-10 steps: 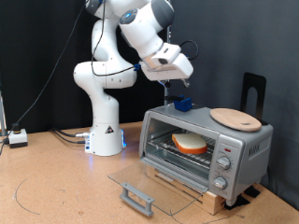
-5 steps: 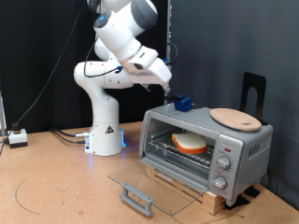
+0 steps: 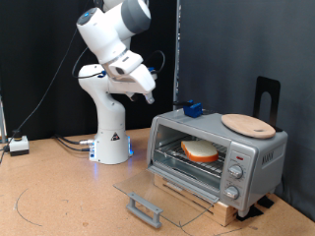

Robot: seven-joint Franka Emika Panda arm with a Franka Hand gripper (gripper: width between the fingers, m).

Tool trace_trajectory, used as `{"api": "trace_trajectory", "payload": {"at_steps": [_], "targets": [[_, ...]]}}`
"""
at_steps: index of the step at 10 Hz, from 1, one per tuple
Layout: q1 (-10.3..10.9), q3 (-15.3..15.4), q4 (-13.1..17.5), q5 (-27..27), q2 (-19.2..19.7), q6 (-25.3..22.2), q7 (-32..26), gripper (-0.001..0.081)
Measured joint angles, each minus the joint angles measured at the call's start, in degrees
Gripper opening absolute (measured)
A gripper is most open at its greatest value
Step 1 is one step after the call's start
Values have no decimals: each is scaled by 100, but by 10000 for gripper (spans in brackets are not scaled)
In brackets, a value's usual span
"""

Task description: Make a piece of toast with the oven

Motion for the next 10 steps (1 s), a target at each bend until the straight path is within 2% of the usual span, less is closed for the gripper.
{"api": "trace_trajectory", "payload": {"at_steps": [2, 3, 4, 6, 8, 9, 10], "targets": [[-163, -172, 103, -5, 256, 158, -122, 809], [-161, -156, 97, -5, 253, 155, -122, 809], [-179, -86, 77, 93, 252, 203, 372, 809], [-220, 119, 69, 541, 267, 462, 1745, 809], [-371, 213, 43, 945, 350, 910, 2879, 809], [-422, 216, -8, 1162, 416, 1084, 3177, 809], [-414, 217, -5, 1075, 413, 1043, 3009, 809]]}}
